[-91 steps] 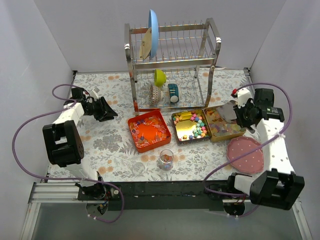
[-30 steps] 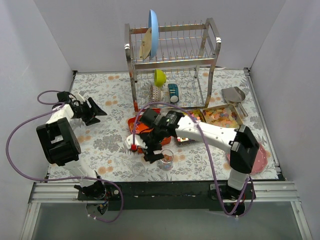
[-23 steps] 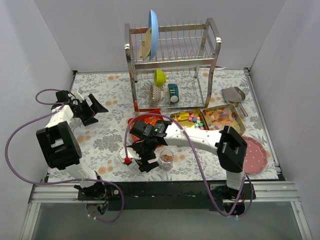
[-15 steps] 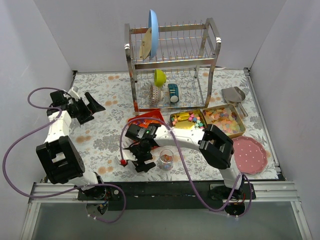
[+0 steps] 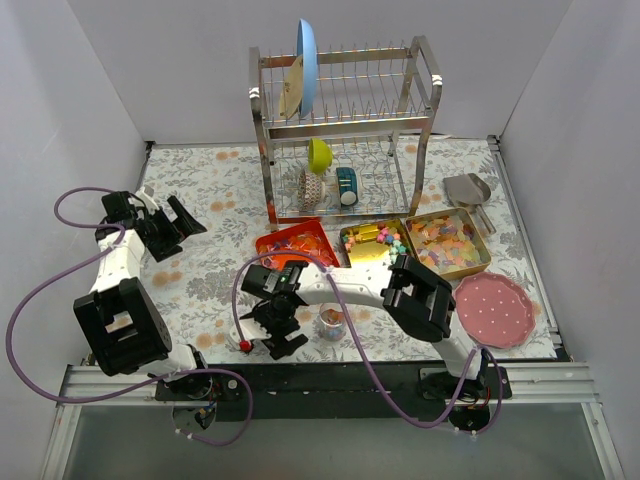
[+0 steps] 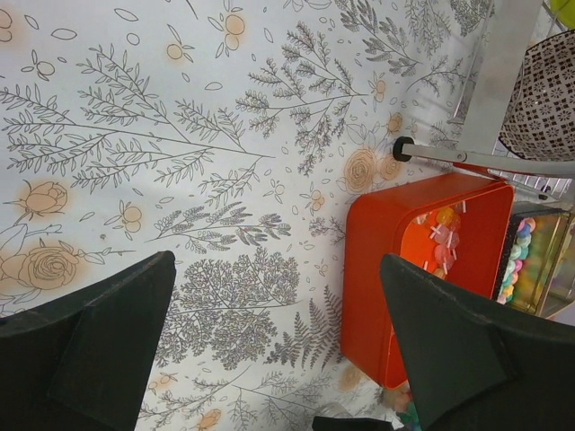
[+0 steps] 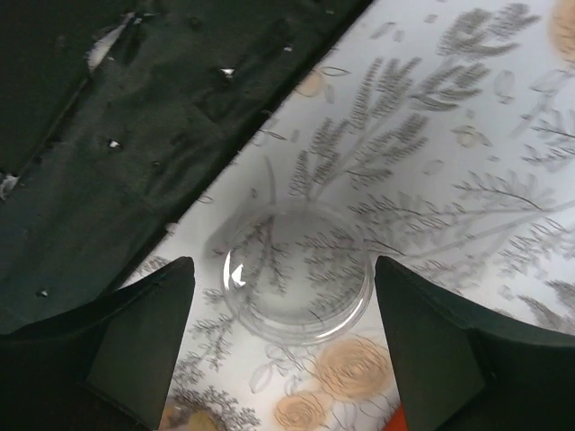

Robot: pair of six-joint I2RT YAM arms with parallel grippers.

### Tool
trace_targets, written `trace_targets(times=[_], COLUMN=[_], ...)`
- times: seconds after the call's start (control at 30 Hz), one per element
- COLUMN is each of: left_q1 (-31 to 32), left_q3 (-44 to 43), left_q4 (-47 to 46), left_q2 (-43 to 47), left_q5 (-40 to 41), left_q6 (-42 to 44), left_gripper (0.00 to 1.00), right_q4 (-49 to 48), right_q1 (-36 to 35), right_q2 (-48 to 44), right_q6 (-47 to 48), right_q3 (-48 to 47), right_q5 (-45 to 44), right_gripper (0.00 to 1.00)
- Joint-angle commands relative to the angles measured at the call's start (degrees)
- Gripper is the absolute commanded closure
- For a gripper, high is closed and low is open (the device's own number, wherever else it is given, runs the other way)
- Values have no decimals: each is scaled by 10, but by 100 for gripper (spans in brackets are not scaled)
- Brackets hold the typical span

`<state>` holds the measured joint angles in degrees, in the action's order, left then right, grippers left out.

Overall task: Pack the candies
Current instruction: Pick up the box lid from the center of the board.

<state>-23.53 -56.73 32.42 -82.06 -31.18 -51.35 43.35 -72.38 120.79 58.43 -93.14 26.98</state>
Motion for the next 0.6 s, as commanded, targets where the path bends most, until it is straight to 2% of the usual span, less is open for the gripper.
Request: trace_targets(times=[0.0,0.2,0.37,0.43,0.57], left_q1=[-5,-10,-11,-11,-11], left_q3=[-7,-6,-2,-1,5], left_q4=[-6,-10,-10,-12,-27], left_q2=[12,9,9,9,9], left_q5=[7,-1,-5,-6,-9], left_q6=[-2,-7,-9,-8,-8], left_gripper=[2,2,2,2,2], right_q4=[-2,-48,-50,-50,-50], right_q1=[-19,-22,-21,-20,-16], right_q2=[-23,-8,-6,-18,-52], right_q6=[8,-17,-14,-15,-24], right_q3=[27,22,26,37,60], right_q5=[-12,-61,-86,-91,-105], right_gripper=[12,14,25,34,42])
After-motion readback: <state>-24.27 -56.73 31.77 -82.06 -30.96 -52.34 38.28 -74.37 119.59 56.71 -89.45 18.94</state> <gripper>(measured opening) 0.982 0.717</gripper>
